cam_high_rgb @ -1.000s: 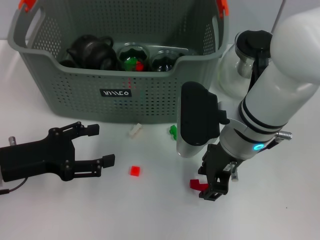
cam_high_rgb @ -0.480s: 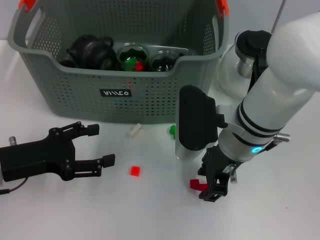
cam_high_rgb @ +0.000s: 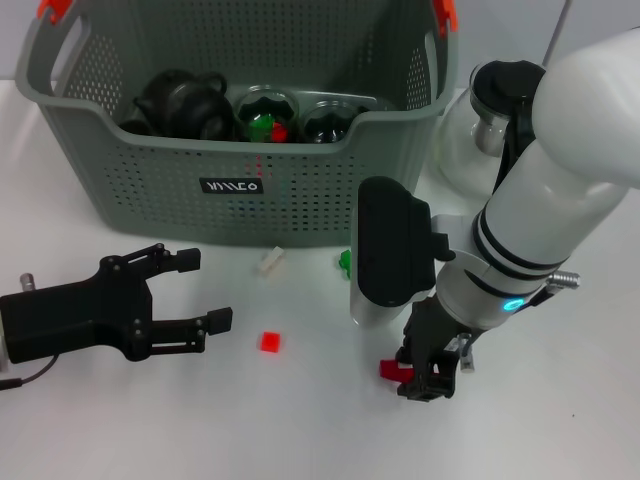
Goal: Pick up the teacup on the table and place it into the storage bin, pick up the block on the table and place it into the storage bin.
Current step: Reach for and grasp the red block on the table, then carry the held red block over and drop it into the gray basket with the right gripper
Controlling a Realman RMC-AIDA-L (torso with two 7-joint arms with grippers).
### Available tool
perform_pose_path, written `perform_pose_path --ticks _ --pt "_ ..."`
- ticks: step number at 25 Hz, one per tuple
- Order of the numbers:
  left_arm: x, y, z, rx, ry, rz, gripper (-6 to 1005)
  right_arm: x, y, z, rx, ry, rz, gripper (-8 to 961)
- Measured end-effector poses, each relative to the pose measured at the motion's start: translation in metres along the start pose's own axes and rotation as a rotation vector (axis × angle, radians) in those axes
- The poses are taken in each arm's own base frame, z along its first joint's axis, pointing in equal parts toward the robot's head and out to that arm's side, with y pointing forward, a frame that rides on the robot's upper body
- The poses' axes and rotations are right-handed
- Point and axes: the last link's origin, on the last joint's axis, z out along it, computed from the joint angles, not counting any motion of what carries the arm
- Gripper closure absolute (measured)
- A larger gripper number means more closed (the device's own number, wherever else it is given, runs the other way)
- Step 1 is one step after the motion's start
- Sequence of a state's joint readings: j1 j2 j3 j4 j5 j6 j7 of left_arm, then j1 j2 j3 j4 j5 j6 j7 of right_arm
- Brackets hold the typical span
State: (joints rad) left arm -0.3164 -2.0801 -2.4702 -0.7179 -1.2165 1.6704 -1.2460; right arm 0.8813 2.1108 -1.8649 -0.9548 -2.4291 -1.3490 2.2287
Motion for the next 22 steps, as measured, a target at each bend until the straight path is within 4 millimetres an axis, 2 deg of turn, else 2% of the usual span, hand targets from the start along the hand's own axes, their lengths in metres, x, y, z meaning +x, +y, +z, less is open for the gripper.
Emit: perform_pose_path --ticks 4,15,19,22 --pt "0.001 0.0 0.001 -0.003 -0.001 -0.002 63 -0.002 0.002 -0.001 -0.013 -0.014 -0.001 618" --pt "0.0 0.0 0.001 -0.003 0.001 -0.007 63 -0.001 0.003 -0.002 -0.023 -0.007 -0.003 808" --pt "0.0 -0.002 -0.002 0.008 0.006 -0.011 63 -0.005 0.004 -0.011 -0.021 -0.022 -0.003 809" --pt "0.002 -0.004 -0.006 0.03 0.022 -0.015 63 -0.007 0.005 -0.026 -0.021 -0.019 0.007 812"
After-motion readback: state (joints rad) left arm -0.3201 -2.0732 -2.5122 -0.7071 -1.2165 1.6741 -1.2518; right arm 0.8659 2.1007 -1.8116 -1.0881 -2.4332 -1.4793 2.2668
